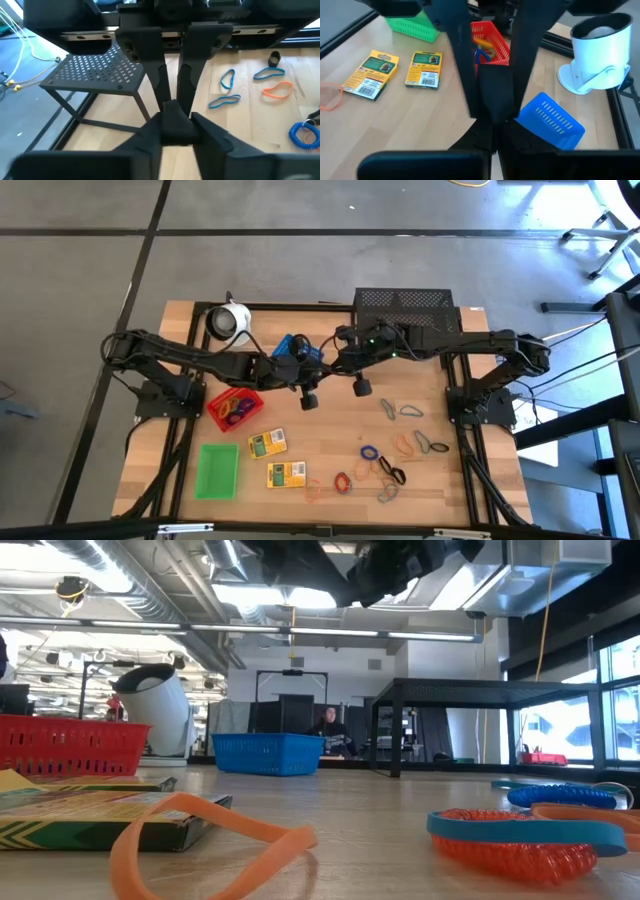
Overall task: Pick & Place Office Desk Supplies
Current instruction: Put the black rubber band into the blue bin
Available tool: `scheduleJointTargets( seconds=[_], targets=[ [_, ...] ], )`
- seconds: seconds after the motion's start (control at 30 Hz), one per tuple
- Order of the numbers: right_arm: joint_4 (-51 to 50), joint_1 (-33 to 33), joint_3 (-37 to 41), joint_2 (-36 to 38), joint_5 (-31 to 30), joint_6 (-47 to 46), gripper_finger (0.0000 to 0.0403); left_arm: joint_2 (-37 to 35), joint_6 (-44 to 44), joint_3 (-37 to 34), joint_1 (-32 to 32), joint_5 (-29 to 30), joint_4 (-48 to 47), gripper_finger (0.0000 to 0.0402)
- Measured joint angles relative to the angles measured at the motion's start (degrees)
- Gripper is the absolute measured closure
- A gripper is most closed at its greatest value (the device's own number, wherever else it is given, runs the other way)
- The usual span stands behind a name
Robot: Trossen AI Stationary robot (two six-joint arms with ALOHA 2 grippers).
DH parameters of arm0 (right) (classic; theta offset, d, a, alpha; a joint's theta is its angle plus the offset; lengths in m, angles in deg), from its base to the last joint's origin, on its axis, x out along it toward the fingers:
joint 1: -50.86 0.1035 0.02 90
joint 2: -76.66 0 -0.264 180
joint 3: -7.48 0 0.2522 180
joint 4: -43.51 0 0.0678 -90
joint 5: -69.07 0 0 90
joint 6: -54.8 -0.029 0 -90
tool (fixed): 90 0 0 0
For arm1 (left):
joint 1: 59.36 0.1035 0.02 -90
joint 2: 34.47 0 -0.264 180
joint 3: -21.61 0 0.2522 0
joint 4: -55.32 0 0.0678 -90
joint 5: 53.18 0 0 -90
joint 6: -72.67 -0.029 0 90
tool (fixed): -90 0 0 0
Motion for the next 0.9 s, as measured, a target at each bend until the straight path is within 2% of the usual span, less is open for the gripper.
scheduleJointTargets(
  seconds=[0.1,0.17,0.33,0.47,0.53,0.7,0.9],
  targets=[
    [-0.36,-0.04,0.0,0.0,-0.2,-0.18,0.0385,0.0,0.86,0.0,-0.12,-0.26,-0.04,0.0375],
    [-0.69,-0.04,0.0,0.0,-0.28,-1.1,0.0385,0.0,2.29,0.0,-0.13,-0.38,0.05,0.0393],
    [-1.19,-0.07,-0.02,0.19,-0.42,-3.14,0.0372,0.0,5.01,0.0,-0.12,0.18,-0.04,0.0395],
    [-2.33,-0.07,-0.02,1.06,-0.75,-3.23,0.0333,0.0,7.36,0.0,0.04,0.17,-0.91,0.0397],
    [-2.89,-0.07,-0.02,1.92,-2.75,-3.23,0.0307,0.0,8.26,0.0,0.41,0.16,-1.28,0.0397],
    [-5.74,-0.1,-0.02,6.5,-9.69,-3.21,0.0248,0.26,11.19,0.0,2.03,0.19,-4.76,0.0397],
    [-11.93,-0.09,-0.02,14.13,-9.87,-5.92,0.0219,2.68,18.17,0.0,6.53,0.66,-10.43,0.0397]
  ],
)
